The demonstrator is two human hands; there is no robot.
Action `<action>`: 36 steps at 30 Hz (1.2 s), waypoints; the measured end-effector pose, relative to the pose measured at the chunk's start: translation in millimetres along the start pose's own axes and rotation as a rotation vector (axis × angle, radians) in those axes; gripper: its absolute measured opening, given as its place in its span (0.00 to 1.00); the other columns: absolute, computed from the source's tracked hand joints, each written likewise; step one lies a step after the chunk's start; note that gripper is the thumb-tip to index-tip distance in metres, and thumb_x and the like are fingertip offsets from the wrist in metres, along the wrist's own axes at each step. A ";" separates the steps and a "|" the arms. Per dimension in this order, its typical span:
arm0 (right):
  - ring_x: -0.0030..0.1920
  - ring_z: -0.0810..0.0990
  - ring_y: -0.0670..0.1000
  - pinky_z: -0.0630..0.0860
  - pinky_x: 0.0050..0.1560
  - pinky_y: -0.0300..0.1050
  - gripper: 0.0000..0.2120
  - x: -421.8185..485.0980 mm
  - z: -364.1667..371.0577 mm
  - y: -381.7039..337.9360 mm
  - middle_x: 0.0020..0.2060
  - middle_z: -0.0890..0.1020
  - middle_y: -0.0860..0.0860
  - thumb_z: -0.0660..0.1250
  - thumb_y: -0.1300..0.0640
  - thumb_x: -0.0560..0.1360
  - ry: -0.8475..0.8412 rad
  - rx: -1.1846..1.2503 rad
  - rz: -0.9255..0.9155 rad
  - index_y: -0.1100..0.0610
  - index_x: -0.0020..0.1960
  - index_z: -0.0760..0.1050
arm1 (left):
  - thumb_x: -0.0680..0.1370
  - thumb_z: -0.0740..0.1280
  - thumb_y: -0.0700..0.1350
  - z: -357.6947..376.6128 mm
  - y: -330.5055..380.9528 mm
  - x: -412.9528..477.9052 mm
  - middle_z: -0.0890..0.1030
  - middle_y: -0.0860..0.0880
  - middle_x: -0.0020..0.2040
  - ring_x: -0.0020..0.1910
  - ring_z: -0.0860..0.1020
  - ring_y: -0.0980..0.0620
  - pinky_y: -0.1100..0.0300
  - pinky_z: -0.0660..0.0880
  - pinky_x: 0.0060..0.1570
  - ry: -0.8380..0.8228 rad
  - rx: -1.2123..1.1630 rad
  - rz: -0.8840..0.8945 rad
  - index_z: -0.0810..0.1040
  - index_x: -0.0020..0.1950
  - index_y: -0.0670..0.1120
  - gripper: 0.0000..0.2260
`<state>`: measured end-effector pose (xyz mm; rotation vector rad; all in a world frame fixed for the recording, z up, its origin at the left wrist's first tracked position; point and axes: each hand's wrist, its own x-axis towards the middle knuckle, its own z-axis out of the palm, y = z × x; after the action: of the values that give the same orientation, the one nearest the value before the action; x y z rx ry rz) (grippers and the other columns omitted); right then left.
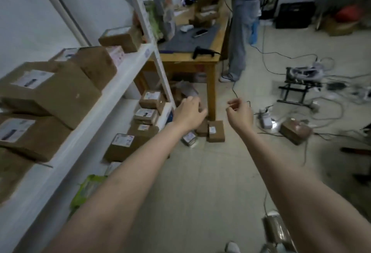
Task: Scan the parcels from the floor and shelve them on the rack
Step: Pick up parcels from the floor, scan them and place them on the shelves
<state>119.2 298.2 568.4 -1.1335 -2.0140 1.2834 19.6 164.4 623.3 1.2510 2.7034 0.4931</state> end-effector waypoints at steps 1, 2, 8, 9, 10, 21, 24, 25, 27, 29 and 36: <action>0.51 0.81 0.55 0.78 0.52 0.51 0.07 7.6 -10.7 20.9 0.44 0.81 0.49 0.65 0.60 0.75 0.010 -0.022 0.042 0.54 0.53 0.77 | 0.81 0.64 0.51 20.5 6.1 7.6 0.74 0.48 0.52 0.54 0.75 0.46 0.54 0.70 0.46 -0.040 -0.018 -0.015 0.72 0.51 0.49 0.06; 0.51 0.81 0.55 0.78 0.53 0.52 0.07 14.6 -19.4 39.4 0.44 0.81 0.49 0.65 0.60 0.75 0.017 -0.038 0.073 0.53 0.52 0.77 | 0.81 0.64 0.51 39.5 11.6 15.3 0.75 0.47 0.54 0.55 0.75 0.45 0.53 0.71 0.48 -0.080 -0.028 -0.027 0.73 0.52 0.48 0.07; 0.49 0.81 0.54 0.75 0.49 0.46 0.07 51.2 -35.0 112.3 0.43 0.81 0.49 0.66 0.61 0.74 -0.011 -0.113 0.212 0.52 0.49 0.78 | 0.81 0.63 0.51 115.2 24.8 70.3 0.77 0.42 0.59 0.60 0.75 0.42 0.50 0.75 0.54 -0.233 -0.018 -0.080 0.78 0.59 0.42 0.14; 0.49 0.80 0.54 0.74 0.48 0.46 0.07 52.7 -32.2 117.0 0.43 0.81 0.49 0.65 0.61 0.73 -0.022 -0.110 0.225 0.52 0.48 0.78 | 0.81 0.63 0.51 118.7 24.3 75.9 0.78 0.42 0.60 0.60 0.75 0.41 0.49 0.76 0.56 -0.240 -0.017 -0.084 0.79 0.59 0.42 0.14; 0.48 0.80 0.54 0.73 0.47 0.45 0.07 54.4 -29.5 121.0 0.42 0.81 0.49 0.65 0.61 0.74 -0.034 -0.106 0.239 0.52 0.48 0.78 | 0.81 0.63 0.51 121.9 23.9 81.6 0.78 0.43 0.60 0.61 0.75 0.42 0.48 0.76 0.57 -0.248 -0.016 -0.088 0.79 0.59 0.43 0.14; 0.48 0.79 0.53 0.72 0.46 0.43 0.08 184.5 71.4 140.5 0.44 0.81 0.50 0.64 0.62 0.75 -0.105 -0.131 0.366 0.55 0.52 0.79 | 0.81 0.64 0.50 173.5 -59.5 239.6 0.79 0.45 0.58 0.57 0.77 0.44 0.49 0.77 0.57 -0.339 -0.120 -0.236 0.79 0.55 0.44 0.11; 0.50 0.80 0.54 0.75 0.49 0.46 0.10 225.4 102.1 139.9 0.46 0.82 0.52 0.64 0.61 0.75 -0.126 -0.144 0.409 0.56 0.54 0.79 | 0.81 0.64 0.48 180.3 -87.1 283.0 0.82 0.45 0.53 0.53 0.79 0.44 0.51 0.77 0.52 -0.384 -0.125 -0.275 0.81 0.52 0.43 0.10; 0.50 0.80 0.55 0.76 0.50 0.47 0.10 239.1 111.4 140.1 0.46 0.82 0.52 0.64 0.61 0.75 -0.129 -0.141 0.413 0.56 0.54 0.79 | 0.82 0.64 0.48 183.6 -94.8 297.3 0.82 0.45 0.51 0.52 0.79 0.43 0.51 0.77 0.51 -0.395 -0.127 -0.287 0.81 0.52 0.43 0.10; 0.50 0.80 0.55 0.76 0.50 0.47 0.10 266.7 128.8 141.7 0.46 0.82 0.51 0.64 0.61 0.75 -0.130 -0.134 0.426 0.57 0.55 0.79 | 0.81 0.64 0.48 191.8 -108.7 325.7 0.83 0.44 0.49 0.50 0.80 0.43 0.50 0.78 0.52 -0.406 -0.140 -0.315 0.81 0.48 0.43 0.11; 0.51 0.80 0.55 0.76 0.52 0.48 0.10 292.9 144.7 147.5 0.47 0.82 0.52 0.64 0.61 0.75 -0.130 -0.125 0.438 0.57 0.55 0.78 | 0.81 0.64 0.48 204.2 -119.7 352.1 0.83 0.44 0.48 0.48 0.80 0.44 0.49 0.79 0.52 -0.412 -0.156 -0.342 0.82 0.46 0.43 0.12; 0.54 0.80 0.54 0.75 0.53 0.46 0.11 376.1 188.7 206.4 0.52 0.82 0.54 0.65 0.61 0.75 -0.163 -0.121 0.503 0.58 0.57 0.77 | 0.80 0.65 0.50 280.1 -141.7 429.5 0.83 0.42 0.51 0.50 0.80 0.42 0.52 0.78 0.50 -0.512 -0.144 -0.396 0.82 0.49 0.42 0.12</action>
<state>-144.9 567.5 290.3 -1.7220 -2.0151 1.5475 -293.4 472.2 322.8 0.6597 2.3350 0.2634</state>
